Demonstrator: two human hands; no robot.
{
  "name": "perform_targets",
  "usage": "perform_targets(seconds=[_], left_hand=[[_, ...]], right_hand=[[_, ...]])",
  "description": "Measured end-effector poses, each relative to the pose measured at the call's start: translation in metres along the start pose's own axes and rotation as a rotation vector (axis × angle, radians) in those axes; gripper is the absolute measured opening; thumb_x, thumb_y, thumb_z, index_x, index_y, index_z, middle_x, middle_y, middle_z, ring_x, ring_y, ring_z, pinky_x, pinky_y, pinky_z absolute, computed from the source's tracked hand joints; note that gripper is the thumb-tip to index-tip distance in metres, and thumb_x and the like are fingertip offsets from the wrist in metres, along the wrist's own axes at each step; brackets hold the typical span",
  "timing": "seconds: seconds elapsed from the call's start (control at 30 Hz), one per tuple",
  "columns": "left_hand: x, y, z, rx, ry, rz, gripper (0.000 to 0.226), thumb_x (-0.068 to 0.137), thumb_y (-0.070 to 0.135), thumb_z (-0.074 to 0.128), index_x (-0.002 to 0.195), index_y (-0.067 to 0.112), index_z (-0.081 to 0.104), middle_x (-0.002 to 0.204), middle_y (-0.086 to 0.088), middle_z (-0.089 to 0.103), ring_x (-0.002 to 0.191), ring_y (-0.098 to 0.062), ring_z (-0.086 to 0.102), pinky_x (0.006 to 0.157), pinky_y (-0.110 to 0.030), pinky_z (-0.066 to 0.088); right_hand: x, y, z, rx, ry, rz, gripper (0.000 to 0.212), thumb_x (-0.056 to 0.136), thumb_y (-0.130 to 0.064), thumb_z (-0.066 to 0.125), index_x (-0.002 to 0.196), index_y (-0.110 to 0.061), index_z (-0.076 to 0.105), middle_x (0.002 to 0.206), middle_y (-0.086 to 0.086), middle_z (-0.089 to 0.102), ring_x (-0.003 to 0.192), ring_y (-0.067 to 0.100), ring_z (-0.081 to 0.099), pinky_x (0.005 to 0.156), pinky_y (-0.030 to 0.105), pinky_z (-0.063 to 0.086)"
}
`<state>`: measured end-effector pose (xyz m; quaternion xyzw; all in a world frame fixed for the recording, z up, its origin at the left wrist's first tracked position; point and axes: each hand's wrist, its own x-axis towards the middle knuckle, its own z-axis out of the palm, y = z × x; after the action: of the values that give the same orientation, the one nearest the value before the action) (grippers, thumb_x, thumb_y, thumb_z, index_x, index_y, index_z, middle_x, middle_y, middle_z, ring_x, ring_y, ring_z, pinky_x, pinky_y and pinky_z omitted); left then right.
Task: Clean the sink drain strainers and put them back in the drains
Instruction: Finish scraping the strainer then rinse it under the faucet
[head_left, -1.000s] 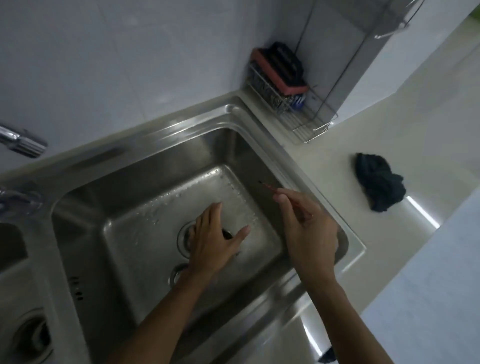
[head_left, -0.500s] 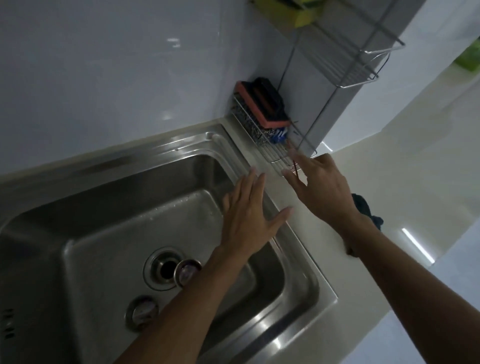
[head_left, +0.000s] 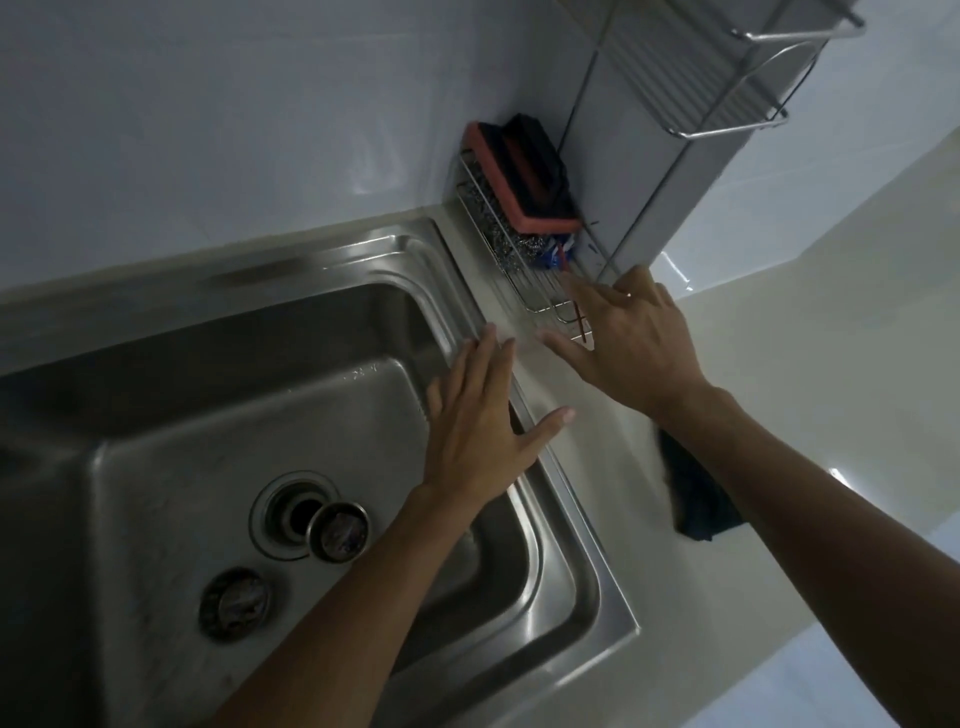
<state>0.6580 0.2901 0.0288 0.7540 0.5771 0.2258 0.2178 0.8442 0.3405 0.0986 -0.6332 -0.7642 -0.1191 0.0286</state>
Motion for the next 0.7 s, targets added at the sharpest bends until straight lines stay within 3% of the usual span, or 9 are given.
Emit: perform_targets(seconds=[0.27, 0.53, 0.7], left_hand=[[0.006, 0.006, 0.005, 0.001, 0.001, -0.023, 0.1, 0.086, 0.087, 0.039, 0.162, 0.025, 0.023, 0.174, 0.0, 0.003, 0.16, -0.02, 0.005, 0.123, -0.052, 0.015], [0.004, 0.004, 0.0, 0.018, -0.01, -0.024, 0.1, 0.086, 0.087, 0.039, 0.163, 0.024, 0.022, 0.174, 0.0, 0.003, 0.16, -0.019, 0.003, 0.123, -0.053, 0.013], [-0.008, 0.0, -0.022, 0.041, 0.038, -0.021, 0.102, 0.086, 0.086, 0.045, 0.161, 0.021, 0.024, 0.168, -0.001, 0.025, 0.155, -0.02, 0.022, 0.123, -0.053, 0.025]], right_hand=[[0.008, 0.0, 0.002, -0.017, 0.004, -0.005, 0.085, 0.095, -0.079, 0.032, 0.144, -0.012, 0.052, 0.114, 0.011, 0.075, 0.103, 0.031, 0.057, 0.085, 0.041, 0.048], [-0.001, -0.002, -0.005, 0.034, 0.013, 0.002, 0.086, 0.094, -0.081, 0.03, 0.148, -0.017, 0.05, 0.143, 0.006, 0.062, 0.117, 0.032, 0.056, 0.091, 0.044, 0.05], [-0.015, -0.012, -0.031, 0.073, 0.101, 0.014, 0.08, 0.096, -0.078, 0.036, 0.142, -0.016, 0.056, 0.143, 0.007, 0.06, 0.121, 0.033, 0.052, 0.096, 0.045, 0.048]])
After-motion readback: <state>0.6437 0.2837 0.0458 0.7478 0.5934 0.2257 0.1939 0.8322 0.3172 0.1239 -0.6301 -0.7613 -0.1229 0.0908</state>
